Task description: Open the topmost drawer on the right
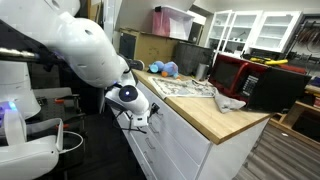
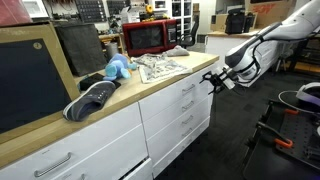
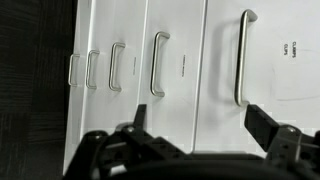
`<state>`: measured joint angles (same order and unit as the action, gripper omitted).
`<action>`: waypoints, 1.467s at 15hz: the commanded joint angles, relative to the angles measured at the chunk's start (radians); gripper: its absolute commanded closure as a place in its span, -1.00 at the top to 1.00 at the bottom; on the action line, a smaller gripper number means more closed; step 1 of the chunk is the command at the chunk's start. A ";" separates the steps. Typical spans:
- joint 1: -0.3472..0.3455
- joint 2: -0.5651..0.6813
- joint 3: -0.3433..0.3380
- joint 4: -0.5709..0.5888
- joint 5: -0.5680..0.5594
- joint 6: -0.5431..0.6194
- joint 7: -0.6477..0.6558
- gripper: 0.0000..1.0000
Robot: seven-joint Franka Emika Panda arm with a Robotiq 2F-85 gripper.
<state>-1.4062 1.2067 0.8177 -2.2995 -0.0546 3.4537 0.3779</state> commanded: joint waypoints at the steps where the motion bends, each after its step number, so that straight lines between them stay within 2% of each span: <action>1: 0.038 0.031 0.019 0.039 0.041 -0.001 -0.006 1.00; 12: 0.202 0.089 0.016 0.190 0.085 -0.002 -0.001 1.00; 15: 0.256 0.091 -0.020 0.229 0.098 0.000 -0.010 1.00; 19: 0.333 0.068 -0.111 0.252 0.113 -0.001 -0.018 1.00; 22: 0.374 0.007 -0.166 0.204 0.134 0.008 -0.010 1.00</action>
<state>-1.1047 1.2622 0.7285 -2.0834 0.0242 3.4635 0.3782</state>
